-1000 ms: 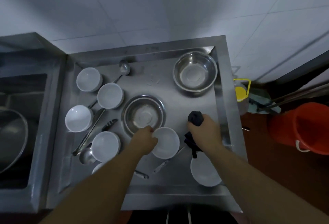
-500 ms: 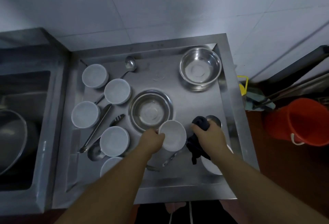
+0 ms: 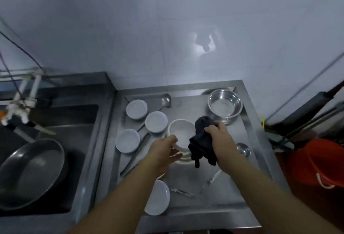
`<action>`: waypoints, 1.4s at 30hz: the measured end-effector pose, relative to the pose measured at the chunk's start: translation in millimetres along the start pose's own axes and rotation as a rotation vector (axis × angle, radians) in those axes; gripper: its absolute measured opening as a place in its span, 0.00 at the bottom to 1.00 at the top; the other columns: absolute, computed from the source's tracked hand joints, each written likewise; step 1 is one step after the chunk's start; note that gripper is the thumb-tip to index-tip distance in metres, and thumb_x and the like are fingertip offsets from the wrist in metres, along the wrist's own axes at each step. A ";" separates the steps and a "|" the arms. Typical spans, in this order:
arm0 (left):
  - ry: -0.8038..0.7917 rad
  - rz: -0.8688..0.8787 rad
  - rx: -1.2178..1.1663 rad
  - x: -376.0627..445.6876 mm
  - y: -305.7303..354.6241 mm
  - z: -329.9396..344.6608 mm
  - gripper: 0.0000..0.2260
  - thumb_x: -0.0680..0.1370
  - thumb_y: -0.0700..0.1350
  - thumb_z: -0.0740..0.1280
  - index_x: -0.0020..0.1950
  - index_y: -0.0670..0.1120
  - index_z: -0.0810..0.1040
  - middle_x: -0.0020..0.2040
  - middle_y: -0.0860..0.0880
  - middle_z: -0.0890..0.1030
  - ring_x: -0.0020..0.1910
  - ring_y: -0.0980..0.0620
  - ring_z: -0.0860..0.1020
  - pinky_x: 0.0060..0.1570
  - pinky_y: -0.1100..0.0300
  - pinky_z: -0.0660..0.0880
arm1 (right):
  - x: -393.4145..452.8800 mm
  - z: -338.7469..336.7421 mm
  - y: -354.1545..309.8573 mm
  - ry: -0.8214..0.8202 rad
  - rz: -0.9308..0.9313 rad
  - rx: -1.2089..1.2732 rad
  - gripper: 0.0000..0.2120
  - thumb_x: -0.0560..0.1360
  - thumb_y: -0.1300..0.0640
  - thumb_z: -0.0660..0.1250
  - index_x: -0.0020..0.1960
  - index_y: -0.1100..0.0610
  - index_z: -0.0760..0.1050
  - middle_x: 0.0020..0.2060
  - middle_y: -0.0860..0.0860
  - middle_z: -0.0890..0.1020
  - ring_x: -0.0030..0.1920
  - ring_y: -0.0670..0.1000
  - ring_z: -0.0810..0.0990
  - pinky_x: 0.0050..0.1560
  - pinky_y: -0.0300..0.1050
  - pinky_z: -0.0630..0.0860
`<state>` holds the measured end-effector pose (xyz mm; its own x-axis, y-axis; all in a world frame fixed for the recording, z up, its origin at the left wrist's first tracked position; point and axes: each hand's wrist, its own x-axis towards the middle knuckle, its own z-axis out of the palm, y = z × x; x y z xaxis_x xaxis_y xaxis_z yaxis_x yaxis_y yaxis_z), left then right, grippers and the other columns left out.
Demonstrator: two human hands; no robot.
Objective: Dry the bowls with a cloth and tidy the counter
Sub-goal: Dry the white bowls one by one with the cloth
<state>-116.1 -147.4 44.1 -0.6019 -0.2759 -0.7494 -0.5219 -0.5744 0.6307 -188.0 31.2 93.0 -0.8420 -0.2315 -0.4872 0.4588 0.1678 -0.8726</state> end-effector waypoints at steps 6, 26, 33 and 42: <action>-0.247 0.211 -0.078 -73.1 56.8 -16.4 0.23 0.71 0.43 0.73 0.64 0.35 0.78 0.56 0.35 0.84 0.53 0.37 0.86 0.59 0.41 0.83 | -37.9 37.8 -52.9 -0.045 -0.527 -0.466 0.23 0.74 0.39 0.70 0.68 0.35 0.72 0.53 0.35 0.81 0.52 0.37 0.81 0.51 0.38 0.80; -0.623 0.290 -0.115 -159.0 93.0 16.0 0.33 0.78 0.67 0.69 0.75 0.46 0.78 0.73 0.36 0.77 0.72 0.36 0.77 0.65 0.40 0.79 | -110.4 15.9 -110.2 -0.090 -0.741 -0.336 0.19 0.70 0.45 0.66 0.60 0.33 0.74 0.48 0.39 0.84 0.49 0.46 0.84 0.51 0.54 0.85; -0.734 0.294 -0.123 -166.9 83.6 63.2 0.32 0.81 0.67 0.65 0.77 0.46 0.74 0.77 0.37 0.73 0.77 0.36 0.71 0.77 0.36 0.67 | -111.5 -37.6 -142.5 -0.155 -1.087 -0.878 0.22 0.78 0.56 0.70 0.69 0.41 0.77 0.59 0.40 0.84 0.56 0.42 0.80 0.54 0.23 0.67; -0.496 0.519 -0.035 -199.6 96.3 107.5 0.36 0.70 0.68 0.74 0.71 0.47 0.79 0.66 0.39 0.83 0.64 0.39 0.84 0.57 0.40 0.83 | -116.8 -50.5 -182.7 -0.115 -0.959 -1.234 0.11 0.82 0.54 0.61 0.60 0.46 0.79 0.46 0.49 0.85 0.43 0.53 0.82 0.41 0.47 0.77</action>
<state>-111.2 -64.8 276.1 -0.9752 -0.1422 -0.1694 -0.0792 -0.4908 0.8676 -187.8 75.9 311.1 -0.6208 -0.7672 0.1617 -0.7703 0.5583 -0.3081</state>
